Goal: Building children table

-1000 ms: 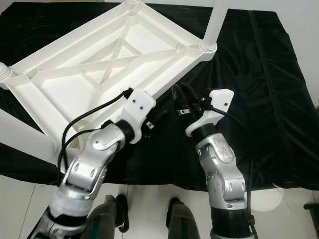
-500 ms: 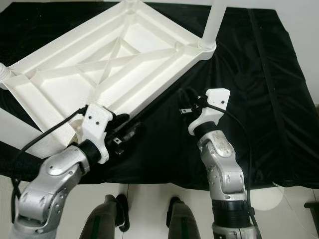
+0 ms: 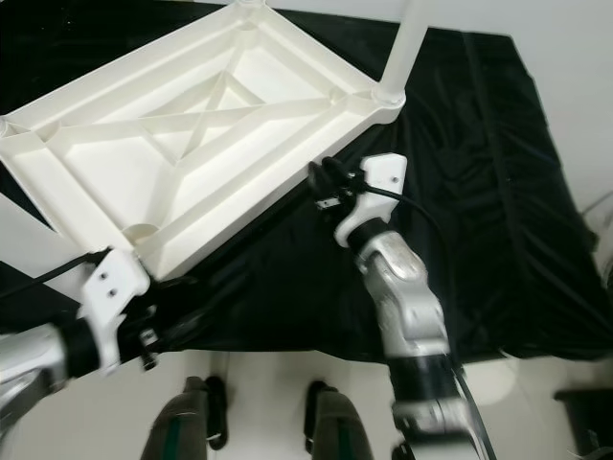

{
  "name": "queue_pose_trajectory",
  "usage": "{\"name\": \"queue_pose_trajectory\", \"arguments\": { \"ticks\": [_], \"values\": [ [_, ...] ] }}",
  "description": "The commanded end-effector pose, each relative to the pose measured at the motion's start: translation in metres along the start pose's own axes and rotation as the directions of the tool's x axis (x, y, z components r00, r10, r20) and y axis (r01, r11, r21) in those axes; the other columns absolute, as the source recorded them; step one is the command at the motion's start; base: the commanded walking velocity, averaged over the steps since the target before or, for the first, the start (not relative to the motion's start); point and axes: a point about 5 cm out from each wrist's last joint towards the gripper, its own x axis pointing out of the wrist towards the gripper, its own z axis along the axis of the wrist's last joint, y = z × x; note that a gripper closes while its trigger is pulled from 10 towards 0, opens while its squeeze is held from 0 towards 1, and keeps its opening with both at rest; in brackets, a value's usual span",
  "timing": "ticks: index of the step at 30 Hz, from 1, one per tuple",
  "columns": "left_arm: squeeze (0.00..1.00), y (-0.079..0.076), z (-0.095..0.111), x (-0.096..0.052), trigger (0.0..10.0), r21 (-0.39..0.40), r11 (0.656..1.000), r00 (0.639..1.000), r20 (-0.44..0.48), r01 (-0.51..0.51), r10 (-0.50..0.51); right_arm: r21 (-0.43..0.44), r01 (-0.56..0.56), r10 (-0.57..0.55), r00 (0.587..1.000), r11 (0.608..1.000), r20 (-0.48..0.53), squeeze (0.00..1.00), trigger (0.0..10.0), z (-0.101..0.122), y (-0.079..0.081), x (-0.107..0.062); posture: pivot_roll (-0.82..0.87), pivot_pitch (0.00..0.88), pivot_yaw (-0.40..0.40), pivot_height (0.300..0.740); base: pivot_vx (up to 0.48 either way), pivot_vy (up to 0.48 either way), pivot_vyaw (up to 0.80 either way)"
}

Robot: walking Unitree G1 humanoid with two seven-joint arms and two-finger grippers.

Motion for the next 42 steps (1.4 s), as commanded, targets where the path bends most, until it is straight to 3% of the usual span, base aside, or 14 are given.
{"name": "queue_pose_trajectory", "arguments": {
  "ticks": [1, 6, 10, 16, 20, 26, 27, 28, 29, 31, 32, 34, 39, 42],
  "values": [
    [0.0, -0.002, -0.001, -0.015, 10.0, 0.012, 1.0, 0.998, -0.052, 0.022, -0.021, 0.01, -0.034, 0.034, 0.999, 0.999, -0.013, 0.0, 10.0, -0.005, 0.001, 0.004, 0.18, 0.177, -0.09, 0.74, 0.0, 0.0, 0.0],
    [0.0, -0.001, -0.005, -0.028, 10.0, 0.008, 1.0, 0.994, -0.112, -0.002, 0.002, 0.009, -0.058, 0.058, 0.998, 0.998, -0.01, 0.0, 10.0, -0.006, 0.002, 0.008, 0.21, 0.179, -0.109, 0.74, 0.0, 0.0, 0.0],
    [0.0, 0.009, -0.015, -0.071, 10.0, -0.012, 0.99, 0.96, -0.247, -0.143, 0.135, 0.03, -0.114, 0.115, 0.993, 0.993, -0.014, 0.0, 10.0, -0.012, 0.011, 0.016, 0.27, 0.18, -0.133, 0.74, 0.0, 0.0, 0.0],
    [0.0, 0.009, -0.018, -0.092, 10.0, -0.046, 0.97, 0.937, -0.275, -0.238, 0.217, 0.053, -0.159, 0.16, 0.987, 0.986, -0.016, 0.0, 10.0, -0.019, 0.019, 0.02, 0.3, 0.19, -0.144, 0.74, 0.0, 0.0, 0.0],
    [0.0, 0.016, -0.028, -0.113, 10.0, -0.084, 0.925, 0.897, -0.292, -0.37, 0.332, 0.066, -0.18, 0.182, 0.983, 0.981, -0.016, 0.0, 10.0, -0.022, 0.023, 0.021, 0.3, 0.196, -0.15, 0.74, 0.0, 0.0, 0.0],
    [0.0, 0.025, -0.034, -0.125, 10.0, -0.073, 0.879, 0.852, -0.294, -0.471, 0.433, 0.072, -0.192, 0.194, 0.981, 0.979, -0.014, 0.0, 10.0, -0.024, 0.026, 0.022, 0.3, 0.2, -0.153, 0.74, 0.0, 0.0, 0.0],
    [0.0, 0.033, -0.033, -0.127, 10.0, -0.055, 0.845, 0.823, -0.264, -0.533, 0.502, 0.072, -0.193, 0.194, 0.981, 0.979, -0.014, 0.0, 10.0, -0.024, 0.026, 0.022, 0.3, 0.201, -0.153, 0.74, 0.0, 0.0, 0.0],
    [0.0, 0.045, -0.028, -0.126, 10.0, -0.05, 0.786, 0.779, -0.186, -0.616, 0.599, 0.073, -0.192, 0.194, 0.981, 0.979, -0.013, 0.0, 10.0, -0.024, 0.025, 0.022, 0.3, 0.2, -0.152, 0.74, 0.0, 0.0, 0.0],
    [0.0, 0.045, -0.028, -0.126, 10.0, -0.05, 0.786, 0.779, -0.186, -0.616, 0.599, 0.073, -0.192, 0.194, 0.981, 0.979, -0.013, 0.0, 10.0, -0.024, 0.025, 0.022, 0.3, 0.2, -0.152, 0.74, 0.0, 0.0, 0.0],
    [0.0, 0.058, -0.018, -0.117, 10.0, -0.079, 0.717, 0.721, -0.061, -0.692, 0.69, 0.074, -0.189, 0.191, 0.982, 0.979, -0.014, 0.0, 10.0, -0.025, 0.025, 0.021, 0.29, 0.202, -0.146, 0.74, 0.0, 0.0, 0.0],
    [0.0, 0.058, -0.014, -0.109, 10.0, -0.096, 0.721, 0.726, -0.02, -0.686, 0.688, 0.073, -0.19, 0.192, 0.981, 0.979, -0.015, 0.0, 10.0, -0.026, 0.025, 0.02, 0.28, 0.201, -0.144, 0.74, 0.0, 0.0, 0.0],
    [0.0, 0.05, -0.009, -0.086, 10.0, -0.124, 0.776, 0.778, 0.038, -0.619, 0.627, 0.075, -0.219, 0.221, 0.975, 0.973, -0.018, 0.0, 10.0, -0.026, 0.028, 0.017, 0.28, 0.201, -0.139, 0.74, 0.0, 0.0, 0.0],
    [0.0, 0.043, -0.008, -0.067, 10.0, -0.161, 0.815, 0.816, 0.075, -0.557, 0.573, 0.082, -0.291, 0.293, 0.956, 0.953, -0.026, 0.0, 10.0, -0.027, 0.035, 0.012, 0.27, 0.2, -0.132, 0.74, 0.0, 0.0, 0.0],
    [0.0, 0.036, -0.009, -0.043, 10.0, -0.218, 0.852, 0.856, 0.109, -0.476, 0.506, 0.072, -0.408, 0.412, 0.91, 0.91, -0.048, 0.0, 10.0, -0.027, 0.044, 0.004, 0.26, 0.199, -0.116, 0.74, 0.0, 0.0, 0.0]
  ]
}}
